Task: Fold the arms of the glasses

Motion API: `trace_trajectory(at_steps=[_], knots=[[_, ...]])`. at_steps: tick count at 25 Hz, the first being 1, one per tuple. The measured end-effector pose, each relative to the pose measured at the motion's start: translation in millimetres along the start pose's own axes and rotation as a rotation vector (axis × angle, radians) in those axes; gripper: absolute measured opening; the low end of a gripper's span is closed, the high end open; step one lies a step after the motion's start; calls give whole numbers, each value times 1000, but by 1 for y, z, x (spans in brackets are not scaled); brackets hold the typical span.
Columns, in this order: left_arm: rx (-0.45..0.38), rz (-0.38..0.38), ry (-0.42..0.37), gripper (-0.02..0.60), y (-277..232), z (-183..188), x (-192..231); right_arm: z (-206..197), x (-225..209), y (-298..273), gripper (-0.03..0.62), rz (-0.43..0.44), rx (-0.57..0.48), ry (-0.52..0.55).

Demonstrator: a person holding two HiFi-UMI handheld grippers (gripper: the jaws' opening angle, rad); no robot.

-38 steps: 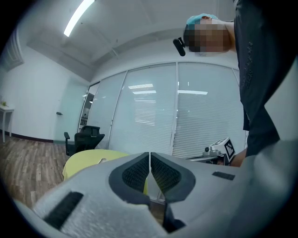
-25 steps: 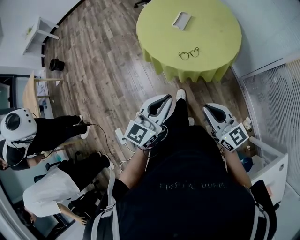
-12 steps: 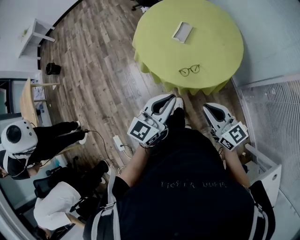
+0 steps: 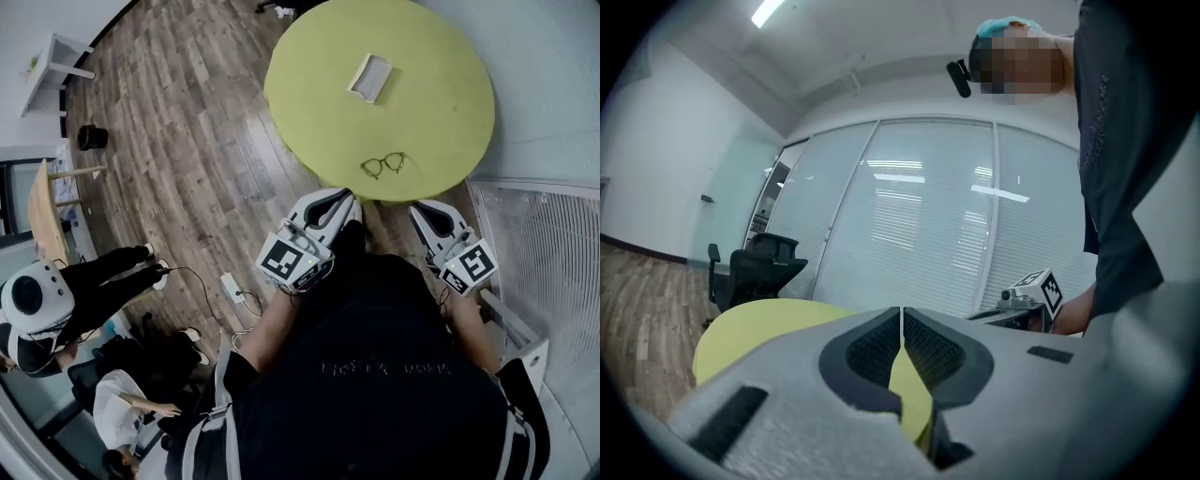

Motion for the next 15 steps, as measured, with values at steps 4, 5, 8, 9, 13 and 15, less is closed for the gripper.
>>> trace_trajectory(at_steps=[4, 5, 8, 9, 13, 15], knots=[[0, -3, -4, 27, -12, 2, 19, 0, -20, -11, 32, -8, 35, 28], [1, 1, 1, 28, -13, 2, 23, 0, -24, -14, 34, -8, 50, 42], [16, 20, 14, 28, -17, -1, 29, 1, -33, -20, 34, 8, 80, 86], [20, 27, 19, 28, -20, -1, 30, 2, -37, -22, 32, 9, 88, 106], [18, 62, 29, 27, -35, -1, 31, -2, -57, -27, 34, 22, 148, 200], [17, 92, 20, 28, -40, -4, 29, -5, -62, -27, 34, 52, 159, 206]])
Point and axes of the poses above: the fingertips, and each gripper's own axes: y backward along the fingers, x to its left, z out of its top, the point moved 2 cm from there along y, backward along the fingers, and after that the axes turned 3 degrees about z, right-handed, at the moved point
